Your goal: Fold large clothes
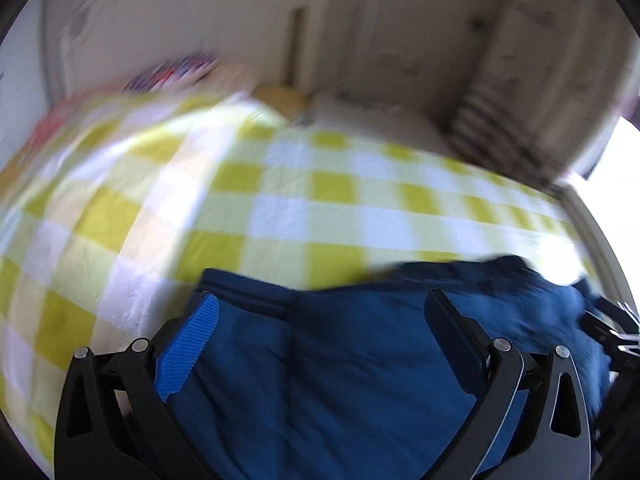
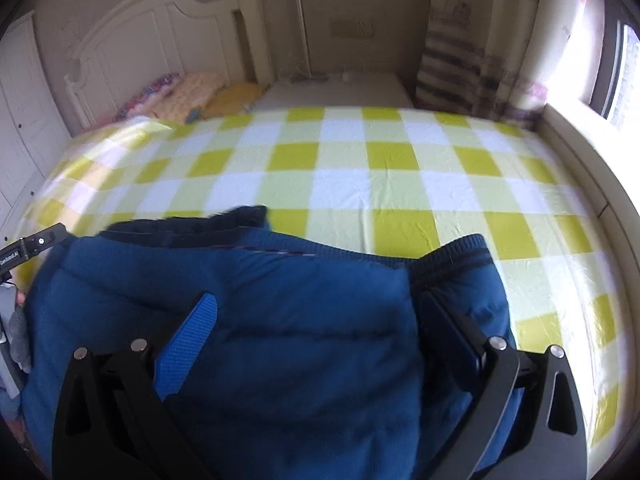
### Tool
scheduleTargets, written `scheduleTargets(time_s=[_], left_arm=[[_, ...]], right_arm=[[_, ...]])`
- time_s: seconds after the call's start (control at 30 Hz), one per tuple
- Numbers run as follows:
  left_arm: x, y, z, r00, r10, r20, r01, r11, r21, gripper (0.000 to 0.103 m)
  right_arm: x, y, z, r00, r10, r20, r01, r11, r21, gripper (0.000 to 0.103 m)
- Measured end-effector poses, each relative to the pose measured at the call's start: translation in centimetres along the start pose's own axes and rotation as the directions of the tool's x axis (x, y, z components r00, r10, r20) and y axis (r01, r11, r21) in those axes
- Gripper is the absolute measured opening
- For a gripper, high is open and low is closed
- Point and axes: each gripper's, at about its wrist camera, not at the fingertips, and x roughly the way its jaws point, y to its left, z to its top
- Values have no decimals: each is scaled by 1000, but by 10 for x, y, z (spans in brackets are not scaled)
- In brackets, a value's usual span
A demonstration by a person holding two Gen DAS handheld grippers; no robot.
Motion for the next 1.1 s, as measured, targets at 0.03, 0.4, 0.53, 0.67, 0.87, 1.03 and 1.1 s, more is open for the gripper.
scheduleTargets(time_s=[0.03,0.4,0.53,0.67,0.87,1.03,1.1], left_arm=[[-14,-19,-5,1000,9,18,-10,998,57,99],[25,-45,-53,995,34,-96,-23,993,115,99],[1,-28,-51,998,53,-38,-50,996,73,99],[-31,6,-59,989,145,34,-147,987,60,99],[-12,59,-71,994,49,-102,-60,993,-102,99],[-17,60,-68,992,99,-72,-107,988,-114,99],[-38,52,-72,987,158,0,-157,983,-91,99]], right_arm=[[-11,14,-6,1000,16,12,-16,999,-49,100],[11,70,-48,995,38,-96,-60,970,-236,100],[-5,54,-49,998,24,-61,-34,983,-180,100],[-24,12,-57,999,-16,-41,11,994,-105,100],[-17,-24,-71,998,22,-51,-22,1000,-4,101],[-23,-28,-72,999,30,-31,-29,999,18,100],[-44,-24,-74,1000,-22,22,21,1000,17,100]])
